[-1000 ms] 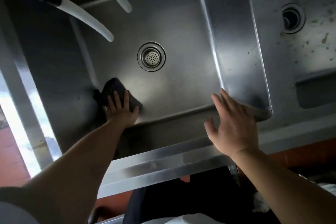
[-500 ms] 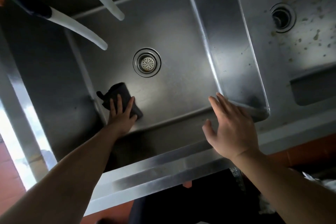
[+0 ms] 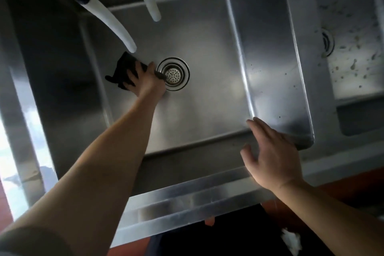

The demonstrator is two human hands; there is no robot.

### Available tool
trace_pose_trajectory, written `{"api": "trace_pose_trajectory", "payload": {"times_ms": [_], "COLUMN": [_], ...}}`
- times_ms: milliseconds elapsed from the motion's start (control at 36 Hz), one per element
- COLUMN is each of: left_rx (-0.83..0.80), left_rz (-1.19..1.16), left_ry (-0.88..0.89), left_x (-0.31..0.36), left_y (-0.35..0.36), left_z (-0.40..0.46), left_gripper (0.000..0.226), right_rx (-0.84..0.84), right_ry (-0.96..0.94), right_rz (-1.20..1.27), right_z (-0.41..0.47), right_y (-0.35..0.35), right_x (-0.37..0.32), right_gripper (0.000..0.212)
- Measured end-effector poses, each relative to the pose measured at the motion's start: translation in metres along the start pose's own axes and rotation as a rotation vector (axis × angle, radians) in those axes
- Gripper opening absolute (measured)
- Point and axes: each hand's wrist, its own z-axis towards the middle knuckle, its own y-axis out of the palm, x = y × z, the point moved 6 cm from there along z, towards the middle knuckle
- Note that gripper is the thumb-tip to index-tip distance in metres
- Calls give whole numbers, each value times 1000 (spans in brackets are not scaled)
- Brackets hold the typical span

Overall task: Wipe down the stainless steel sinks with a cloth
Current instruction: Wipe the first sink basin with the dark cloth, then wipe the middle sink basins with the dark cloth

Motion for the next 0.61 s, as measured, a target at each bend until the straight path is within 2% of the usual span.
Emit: {"api": "trace_pose_trajectory", "payload": {"times_ms": [111,250,306,389,417,472,556,611], "left_rx": [46,46,31,-158,-225,-277,-276,-330], "left_rz": [467,660,694,686,665,465,43,-318], "left_ry": [382,605,709,736,717,669,549,407], "left_x": [-11,4,11,17,18,20,20,21], "left_y": [-9,-32,-35,-32,-31,-33,-37,-33], "left_z": [0,11,8,-6,-14,-31,-61,-88], "left_gripper": [55,27,24,24,20,21,33,34], "right_rx": [0,57,77,123,132,148,183,201], "right_ry": [-2,3,-4,-29,-35,-48,-70,-76], "right_rz": [-20,-12,-7,4,3,2,12,15], "right_z": [0,0,0,1,1,1,0,-2], "right_y": [0,-2,-2,-3,-3,-3,-5,-7], "right_x": [0,0,1,1,0,0,-1,-1], "right_gripper": [65,59,57,55,54,53,52,52]}}
